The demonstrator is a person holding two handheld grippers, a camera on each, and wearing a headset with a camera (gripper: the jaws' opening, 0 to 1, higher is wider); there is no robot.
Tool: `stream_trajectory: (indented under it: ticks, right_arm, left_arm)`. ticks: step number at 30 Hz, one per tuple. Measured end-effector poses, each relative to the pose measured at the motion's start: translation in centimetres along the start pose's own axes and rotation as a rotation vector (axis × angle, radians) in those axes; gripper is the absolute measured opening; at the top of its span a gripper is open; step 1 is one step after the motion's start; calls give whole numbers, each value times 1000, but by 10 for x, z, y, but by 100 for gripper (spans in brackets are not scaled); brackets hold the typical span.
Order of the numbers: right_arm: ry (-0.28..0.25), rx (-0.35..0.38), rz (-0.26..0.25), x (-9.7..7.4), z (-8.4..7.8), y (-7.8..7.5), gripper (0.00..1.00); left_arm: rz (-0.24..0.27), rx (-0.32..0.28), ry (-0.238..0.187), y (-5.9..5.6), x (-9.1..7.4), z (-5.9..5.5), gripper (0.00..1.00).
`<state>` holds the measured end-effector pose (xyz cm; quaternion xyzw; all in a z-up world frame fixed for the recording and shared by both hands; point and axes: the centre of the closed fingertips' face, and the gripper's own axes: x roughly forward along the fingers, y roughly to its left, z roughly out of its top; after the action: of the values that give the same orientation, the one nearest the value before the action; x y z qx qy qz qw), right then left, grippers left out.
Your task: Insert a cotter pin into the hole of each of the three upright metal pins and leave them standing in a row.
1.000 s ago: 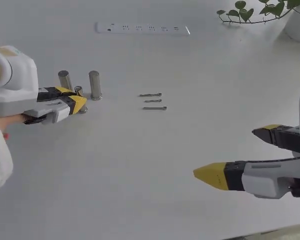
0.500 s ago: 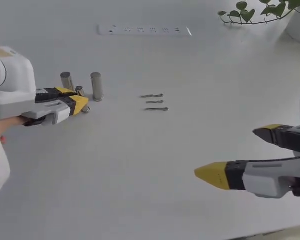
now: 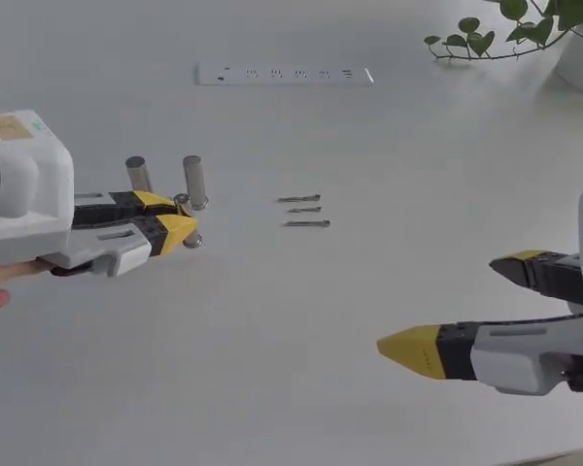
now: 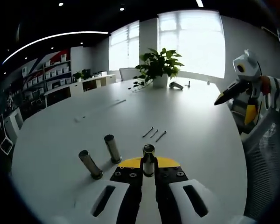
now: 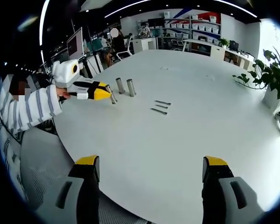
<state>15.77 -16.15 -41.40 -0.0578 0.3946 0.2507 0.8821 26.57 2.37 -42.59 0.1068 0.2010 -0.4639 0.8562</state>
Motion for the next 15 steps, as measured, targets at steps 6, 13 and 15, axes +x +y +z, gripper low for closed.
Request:
stream_trajectory:
  ticks: [6,13,15]
  right_arm:
    - [-5,4,-4,-2,0,-1,90]
    - [-8,8,-2,-3,-2,-1,89]
    - [-7,10,0,-3,-3,0,89]
  left_arm:
    - [-39,34,12,-17,1,0,5]
    - [-96,80,32,-38,5,-3,5]
    - [-108,79,35,-43,8,-5,5]
